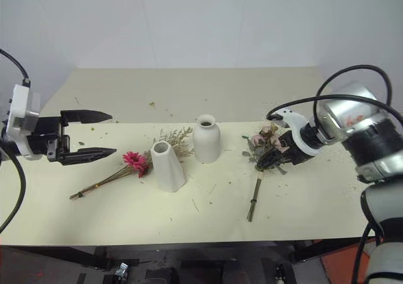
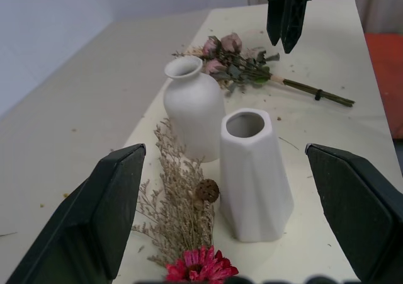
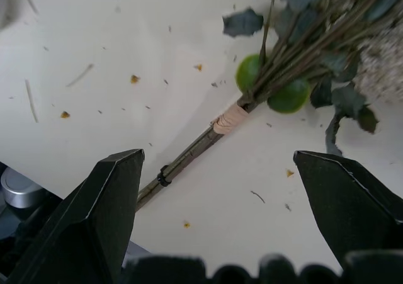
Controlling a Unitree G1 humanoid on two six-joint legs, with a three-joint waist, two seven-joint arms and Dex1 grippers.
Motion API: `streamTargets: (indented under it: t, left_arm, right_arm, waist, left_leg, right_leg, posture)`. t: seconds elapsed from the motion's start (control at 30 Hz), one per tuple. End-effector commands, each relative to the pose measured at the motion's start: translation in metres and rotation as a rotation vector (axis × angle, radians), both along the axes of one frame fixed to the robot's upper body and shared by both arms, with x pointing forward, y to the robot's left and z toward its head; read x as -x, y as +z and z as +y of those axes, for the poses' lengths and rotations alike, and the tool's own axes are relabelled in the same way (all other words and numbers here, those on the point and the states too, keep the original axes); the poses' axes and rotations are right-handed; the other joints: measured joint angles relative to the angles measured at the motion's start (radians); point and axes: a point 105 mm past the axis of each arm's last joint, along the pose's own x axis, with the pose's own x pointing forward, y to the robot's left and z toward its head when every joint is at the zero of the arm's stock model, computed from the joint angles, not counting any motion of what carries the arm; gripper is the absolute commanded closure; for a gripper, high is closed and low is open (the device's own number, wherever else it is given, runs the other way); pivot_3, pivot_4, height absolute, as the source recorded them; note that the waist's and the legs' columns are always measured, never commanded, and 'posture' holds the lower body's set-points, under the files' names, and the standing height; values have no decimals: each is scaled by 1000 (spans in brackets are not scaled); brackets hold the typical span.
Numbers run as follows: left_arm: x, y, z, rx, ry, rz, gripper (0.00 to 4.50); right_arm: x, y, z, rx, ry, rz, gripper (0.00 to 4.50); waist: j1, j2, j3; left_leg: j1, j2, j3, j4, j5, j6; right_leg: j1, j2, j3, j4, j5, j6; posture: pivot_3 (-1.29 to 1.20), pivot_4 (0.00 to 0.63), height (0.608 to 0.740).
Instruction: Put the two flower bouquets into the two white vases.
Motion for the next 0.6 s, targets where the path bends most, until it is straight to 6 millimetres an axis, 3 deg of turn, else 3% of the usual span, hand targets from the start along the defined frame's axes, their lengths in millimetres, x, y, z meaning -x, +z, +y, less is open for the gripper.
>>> streamTargets:
  t: [0.03, 0.43, 0.6]
  left_arm:
    - [3, 7, -2, -4, -18, -52, 57]
    - [14, 5, 2, -5, 15, -61, 57]
    - [16, 6, 4, -8, 32, -66, 0]
  right_arm:
    - [-6, -1, 3, 12, -47, 34, 0]
    - [-15, -31, 25, 63, -113, 134, 0]
    - [-19, -37, 34, 75, -110, 118, 1222]
  waist:
    - [0, 0, 0]
    - [0, 0, 0]
    - [1, 0, 0]
  left_leg:
    - [-1, 0, 0, 0, 0, 0]
    - [-6, 0, -1, 1, 0, 0]
    - [-6, 0, -1, 1, 0, 0]
  right_leg:
    - [-1, 0, 0, 1, 0, 0]
    - [-8, 1, 0, 6, 4, -7]
    - [-8, 1, 0, 6, 4, -7]
  posture:
    - [0, 150, 740]
    - [0, 150, 740]
    - [0, 150, 740]
